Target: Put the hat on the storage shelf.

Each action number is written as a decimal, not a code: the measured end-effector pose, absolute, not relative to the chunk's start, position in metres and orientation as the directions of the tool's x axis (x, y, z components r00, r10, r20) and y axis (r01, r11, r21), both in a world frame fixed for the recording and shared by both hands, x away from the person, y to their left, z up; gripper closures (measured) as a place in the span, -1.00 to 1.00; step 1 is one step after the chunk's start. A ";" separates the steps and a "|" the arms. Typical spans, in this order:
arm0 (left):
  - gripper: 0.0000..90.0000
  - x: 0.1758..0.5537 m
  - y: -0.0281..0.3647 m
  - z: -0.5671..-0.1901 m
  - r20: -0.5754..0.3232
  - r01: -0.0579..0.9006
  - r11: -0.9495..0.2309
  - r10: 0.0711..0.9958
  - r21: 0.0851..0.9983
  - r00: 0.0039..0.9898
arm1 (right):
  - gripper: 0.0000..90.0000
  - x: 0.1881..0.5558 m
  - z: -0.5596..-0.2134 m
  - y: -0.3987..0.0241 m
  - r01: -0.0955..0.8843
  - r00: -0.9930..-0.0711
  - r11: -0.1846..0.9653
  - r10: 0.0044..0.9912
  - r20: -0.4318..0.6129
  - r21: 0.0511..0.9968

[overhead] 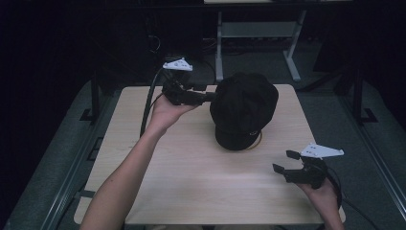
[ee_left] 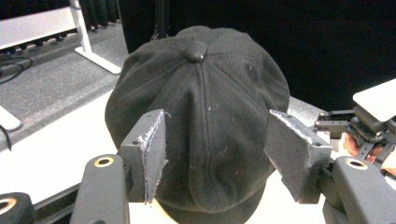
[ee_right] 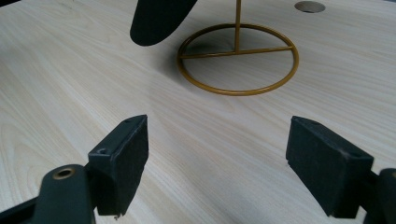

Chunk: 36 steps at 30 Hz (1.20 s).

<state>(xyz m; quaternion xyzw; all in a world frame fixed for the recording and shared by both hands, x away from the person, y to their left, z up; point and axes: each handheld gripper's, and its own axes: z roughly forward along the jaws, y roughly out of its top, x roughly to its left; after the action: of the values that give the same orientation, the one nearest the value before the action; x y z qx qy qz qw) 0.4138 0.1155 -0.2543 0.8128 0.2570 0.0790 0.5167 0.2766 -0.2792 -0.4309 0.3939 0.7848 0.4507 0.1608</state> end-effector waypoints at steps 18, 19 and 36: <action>-0.17 0.385 0.145 -0.267 -0.128 0.323 -0.318 0.507 0.892 0.853 | -0.54 0.274 -0.430 -0.271 0.468 -0.645 0.305 0.759 0.084 0.830; -0.18 0.384 0.147 -0.268 -0.129 0.323 -0.318 0.506 0.891 0.853 | -0.54 0.274 -0.430 -0.270 0.464 -0.646 0.307 0.759 0.080 0.831; -0.21 0.370 0.183 -0.292 -0.159 0.358 -0.279 0.547 0.891 0.822 | -0.54 0.274 -0.432 -0.266 0.468 -0.645 0.320 0.761 0.071 0.824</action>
<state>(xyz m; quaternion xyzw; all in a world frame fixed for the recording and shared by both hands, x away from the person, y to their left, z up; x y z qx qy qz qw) 0.3702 0.1835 -0.2915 0.7947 0.2848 0.0893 0.5285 0.2737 -0.2664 -0.4319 0.3864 0.7949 0.4366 0.1677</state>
